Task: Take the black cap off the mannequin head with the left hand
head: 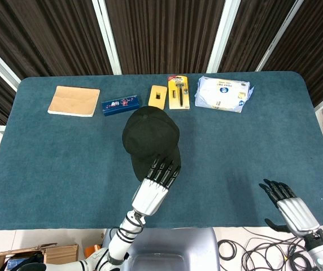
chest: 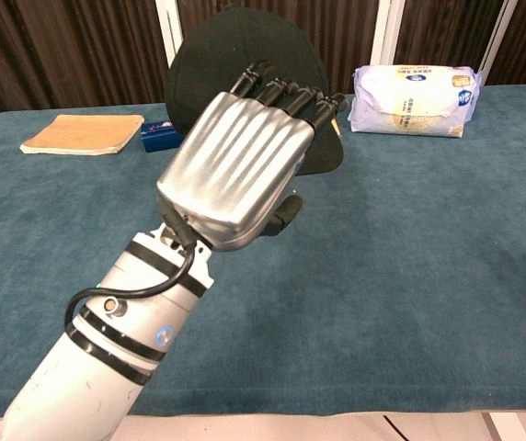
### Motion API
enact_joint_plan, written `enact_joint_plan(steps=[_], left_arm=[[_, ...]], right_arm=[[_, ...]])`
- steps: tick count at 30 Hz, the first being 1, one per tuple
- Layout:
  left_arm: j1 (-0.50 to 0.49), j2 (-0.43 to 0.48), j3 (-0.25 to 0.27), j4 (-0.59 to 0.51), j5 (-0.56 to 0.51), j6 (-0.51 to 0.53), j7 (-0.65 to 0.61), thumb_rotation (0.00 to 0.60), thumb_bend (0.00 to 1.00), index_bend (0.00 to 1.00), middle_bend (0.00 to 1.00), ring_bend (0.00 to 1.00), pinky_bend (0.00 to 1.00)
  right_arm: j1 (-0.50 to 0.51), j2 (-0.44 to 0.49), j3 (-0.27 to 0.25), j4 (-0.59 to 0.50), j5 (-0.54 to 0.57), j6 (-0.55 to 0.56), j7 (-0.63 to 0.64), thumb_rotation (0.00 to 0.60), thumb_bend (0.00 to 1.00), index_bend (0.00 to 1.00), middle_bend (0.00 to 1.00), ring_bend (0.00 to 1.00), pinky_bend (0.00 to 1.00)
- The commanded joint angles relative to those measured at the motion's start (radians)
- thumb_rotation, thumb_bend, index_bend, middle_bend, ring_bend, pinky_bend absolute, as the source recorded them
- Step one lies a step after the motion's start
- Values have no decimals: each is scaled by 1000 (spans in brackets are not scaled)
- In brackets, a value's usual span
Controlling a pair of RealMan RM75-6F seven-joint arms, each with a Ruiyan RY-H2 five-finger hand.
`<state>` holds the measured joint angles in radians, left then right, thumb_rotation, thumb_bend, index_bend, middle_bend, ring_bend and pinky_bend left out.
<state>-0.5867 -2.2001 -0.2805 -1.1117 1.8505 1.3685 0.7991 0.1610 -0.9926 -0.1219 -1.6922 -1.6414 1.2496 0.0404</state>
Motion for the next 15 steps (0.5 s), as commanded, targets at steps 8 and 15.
enact_joint_plan(steps=[8,15], left_arm=[[-71,-21,-17,150,11,74,-16,600,327,298,311,242,106],[-119,-59,-1,298,27,149,-34,600,364,398,452,344,134]], right_arm=[[3,5,-1,-1,-6,-1,8,600,206,0,0,0,88],[2,14,-6,1,-19,8,28,600,205,0,0,0,88]])
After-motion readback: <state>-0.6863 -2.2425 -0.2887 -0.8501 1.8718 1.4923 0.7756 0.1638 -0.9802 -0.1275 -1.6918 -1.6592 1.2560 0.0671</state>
